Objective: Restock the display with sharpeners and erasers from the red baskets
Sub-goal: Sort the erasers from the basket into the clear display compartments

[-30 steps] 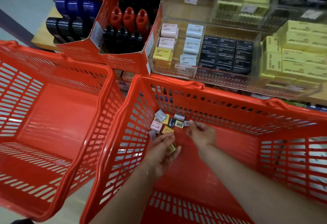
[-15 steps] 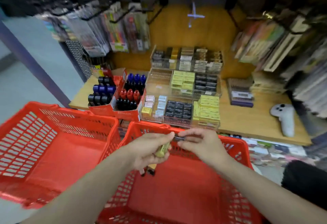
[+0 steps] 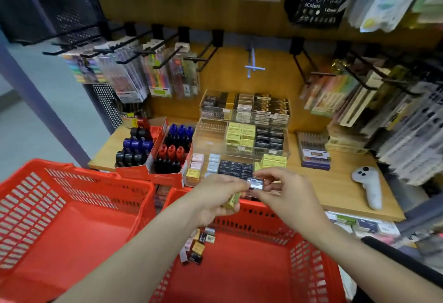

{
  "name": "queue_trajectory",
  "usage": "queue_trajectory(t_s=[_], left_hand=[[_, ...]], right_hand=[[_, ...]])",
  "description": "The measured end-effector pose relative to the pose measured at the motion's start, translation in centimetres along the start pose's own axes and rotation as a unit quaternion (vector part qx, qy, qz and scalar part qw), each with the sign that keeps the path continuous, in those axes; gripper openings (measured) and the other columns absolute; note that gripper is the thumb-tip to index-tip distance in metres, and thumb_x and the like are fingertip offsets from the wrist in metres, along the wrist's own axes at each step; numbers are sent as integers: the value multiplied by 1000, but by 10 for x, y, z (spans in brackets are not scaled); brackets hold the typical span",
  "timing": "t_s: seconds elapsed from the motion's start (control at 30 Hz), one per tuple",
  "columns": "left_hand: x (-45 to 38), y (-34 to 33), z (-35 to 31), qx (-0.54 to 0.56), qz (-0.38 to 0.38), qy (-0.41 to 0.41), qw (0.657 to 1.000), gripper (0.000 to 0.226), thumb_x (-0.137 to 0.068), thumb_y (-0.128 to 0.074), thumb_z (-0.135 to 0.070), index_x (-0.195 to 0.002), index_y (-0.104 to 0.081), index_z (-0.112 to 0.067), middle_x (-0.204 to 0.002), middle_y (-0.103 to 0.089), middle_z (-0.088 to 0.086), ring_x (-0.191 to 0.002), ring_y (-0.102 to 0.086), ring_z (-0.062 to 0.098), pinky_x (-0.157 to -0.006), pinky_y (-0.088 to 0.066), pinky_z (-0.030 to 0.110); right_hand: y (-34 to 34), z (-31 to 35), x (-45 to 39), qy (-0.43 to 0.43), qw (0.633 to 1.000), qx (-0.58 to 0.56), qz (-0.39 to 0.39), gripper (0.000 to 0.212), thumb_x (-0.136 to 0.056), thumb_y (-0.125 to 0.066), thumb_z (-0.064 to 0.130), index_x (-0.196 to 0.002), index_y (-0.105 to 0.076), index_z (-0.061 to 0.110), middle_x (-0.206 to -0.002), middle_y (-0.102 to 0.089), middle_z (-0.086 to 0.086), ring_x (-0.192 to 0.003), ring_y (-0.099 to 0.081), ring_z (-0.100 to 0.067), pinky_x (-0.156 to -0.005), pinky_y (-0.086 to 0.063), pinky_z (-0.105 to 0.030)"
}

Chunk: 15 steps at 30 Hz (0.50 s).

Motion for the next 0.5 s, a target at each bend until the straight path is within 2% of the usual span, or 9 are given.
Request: queue_trajectory(t_s=[0.13,0.23,0.5], left_hand=[[-28,13,-2,3,-8,12,1000,11,-84,-77,-20,-89,-75,-10,-64,-67,-2,-52,-56,9,-49,-48,20],[-43,23,-2,2,-21,19,1000,10,-84,-77,-21,-86,-74,-11,-69,-66,0,-53,-56,9,-47,-47,19],[-81,33,-20,-127,-56,7,990,18,-82,-79,-30,-90,-74,-15,-73,-64,0,-52,-53,10,-50,-47,19]], right_hand=[[-9,-7,-20,45,999,24,10,31,-76,-83,17,-105,-73,23,-94,-63,13,-84,-62,3,-75,-47,-4],[-21,-6,-34,94,993,70,33,29,-80,-80,17,-107,-72,18,-97,-62,10,-79,-61,1,-76,-47,-7],[-42,-35,-70,63,992,87,72,33,-82,-78,20,-113,-70,19,-107,-66,4,-87,-62,-8,-86,-51,-23]])
Point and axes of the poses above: each hand's wrist, its own x-axis away from the middle knuckle, its own y-axis out of the back of the hand, z = x × y, the point moved 6 cm from there along -x, towards the middle knuckle
